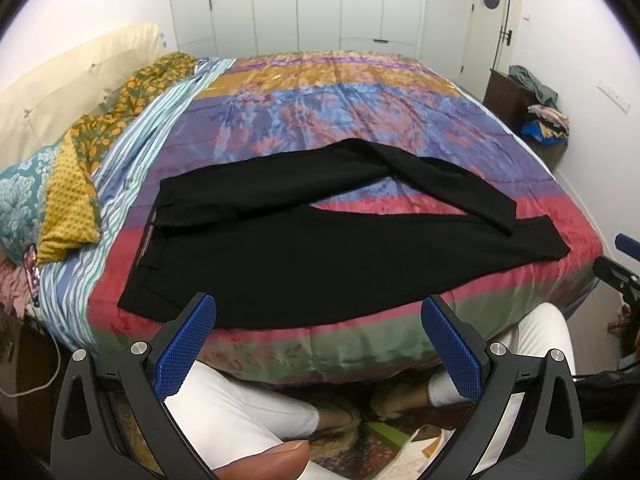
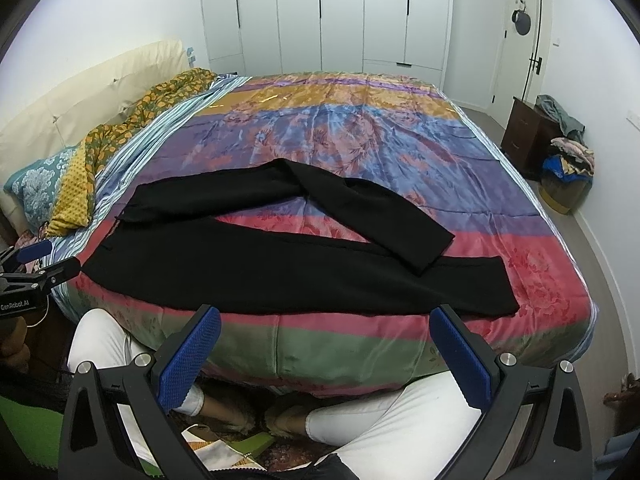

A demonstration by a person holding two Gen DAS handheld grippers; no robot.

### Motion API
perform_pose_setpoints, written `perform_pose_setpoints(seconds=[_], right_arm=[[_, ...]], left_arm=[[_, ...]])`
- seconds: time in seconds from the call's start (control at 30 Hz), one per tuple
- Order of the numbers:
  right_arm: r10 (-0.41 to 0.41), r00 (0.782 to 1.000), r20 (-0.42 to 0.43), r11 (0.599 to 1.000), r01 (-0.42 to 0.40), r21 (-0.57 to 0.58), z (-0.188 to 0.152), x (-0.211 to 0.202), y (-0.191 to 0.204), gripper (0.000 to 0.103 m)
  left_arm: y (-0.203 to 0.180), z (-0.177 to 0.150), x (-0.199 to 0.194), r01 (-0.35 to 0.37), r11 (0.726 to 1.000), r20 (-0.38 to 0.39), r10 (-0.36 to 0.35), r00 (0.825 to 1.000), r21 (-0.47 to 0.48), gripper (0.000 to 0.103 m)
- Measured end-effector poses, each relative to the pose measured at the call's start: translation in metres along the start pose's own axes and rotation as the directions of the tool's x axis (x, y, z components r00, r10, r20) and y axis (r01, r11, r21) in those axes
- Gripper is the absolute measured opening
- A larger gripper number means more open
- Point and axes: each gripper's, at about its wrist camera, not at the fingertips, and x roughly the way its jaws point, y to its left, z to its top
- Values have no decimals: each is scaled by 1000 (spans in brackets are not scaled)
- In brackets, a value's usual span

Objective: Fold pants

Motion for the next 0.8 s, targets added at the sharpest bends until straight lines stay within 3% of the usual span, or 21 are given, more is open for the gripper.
perform_pose_setpoints(seconds=[0.67, 0.8], right_arm=[[37, 999, 24, 999, -36, -19, 2, -2, 4, 103], [70, 995, 64, 997, -67, -39, 7, -5, 6, 103]], left_arm=[[-5, 1, 2, -23, 999, 9, 23, 1000, 36, 102], [-5, 6, 5, -42, 998, 31, 41, 999, 49, 102]])
